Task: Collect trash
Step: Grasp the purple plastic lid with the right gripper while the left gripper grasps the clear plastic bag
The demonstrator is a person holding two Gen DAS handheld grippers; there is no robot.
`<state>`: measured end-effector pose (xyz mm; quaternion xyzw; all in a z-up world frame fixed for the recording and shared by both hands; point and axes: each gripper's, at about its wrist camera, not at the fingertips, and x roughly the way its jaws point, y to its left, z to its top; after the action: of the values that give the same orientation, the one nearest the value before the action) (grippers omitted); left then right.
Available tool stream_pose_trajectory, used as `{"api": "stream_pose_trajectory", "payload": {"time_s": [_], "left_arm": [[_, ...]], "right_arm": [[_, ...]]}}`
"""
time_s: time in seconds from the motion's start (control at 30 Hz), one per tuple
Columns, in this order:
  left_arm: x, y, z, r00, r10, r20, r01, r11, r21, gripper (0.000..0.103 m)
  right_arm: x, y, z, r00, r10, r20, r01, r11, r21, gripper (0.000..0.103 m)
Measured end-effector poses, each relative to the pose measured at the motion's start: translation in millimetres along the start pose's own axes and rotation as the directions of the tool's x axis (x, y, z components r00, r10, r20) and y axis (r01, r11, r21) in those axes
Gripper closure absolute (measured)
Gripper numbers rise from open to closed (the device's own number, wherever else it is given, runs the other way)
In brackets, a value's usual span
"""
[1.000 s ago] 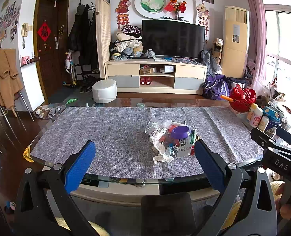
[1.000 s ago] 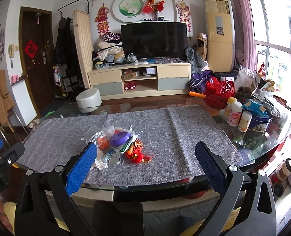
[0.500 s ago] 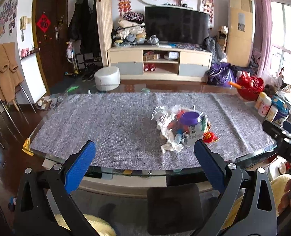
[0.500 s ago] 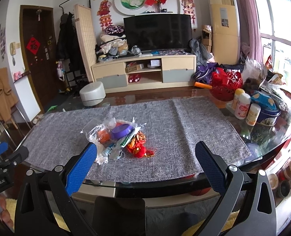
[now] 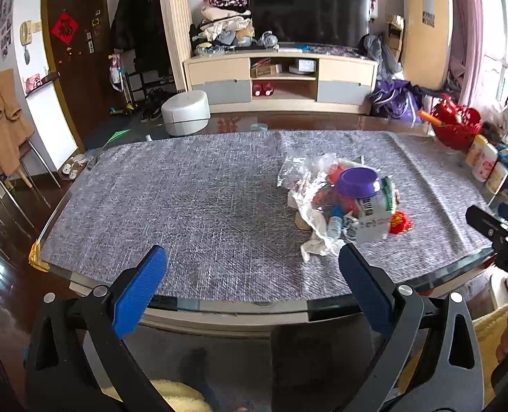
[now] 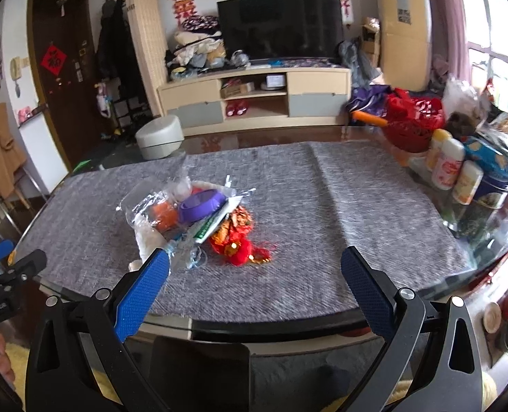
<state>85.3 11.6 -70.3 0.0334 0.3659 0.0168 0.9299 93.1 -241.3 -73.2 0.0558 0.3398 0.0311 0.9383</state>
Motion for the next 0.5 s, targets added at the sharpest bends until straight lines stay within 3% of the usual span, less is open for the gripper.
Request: {"api": "stream_pose_trajectory", "payload": {"time_s": [0.3,0.5], "left_arm": [[43.1,3.7,28.1,0.999,-0.028,-0.041,0.029,1.000,0.009,0.008],[74.0,7.8,48.2,0.996,-0.038,-0.075,0.040,0.999,0.025,0.012]], "right_arm": [[51.4,11.9,27.3,0.996,0.061,-0.068,-0.063,0.998,-0.025,0.003],[76.1,30.0,40.6,0.985,0.148,-0.083,-0.153,0.986,-0.060,0.004]]}}
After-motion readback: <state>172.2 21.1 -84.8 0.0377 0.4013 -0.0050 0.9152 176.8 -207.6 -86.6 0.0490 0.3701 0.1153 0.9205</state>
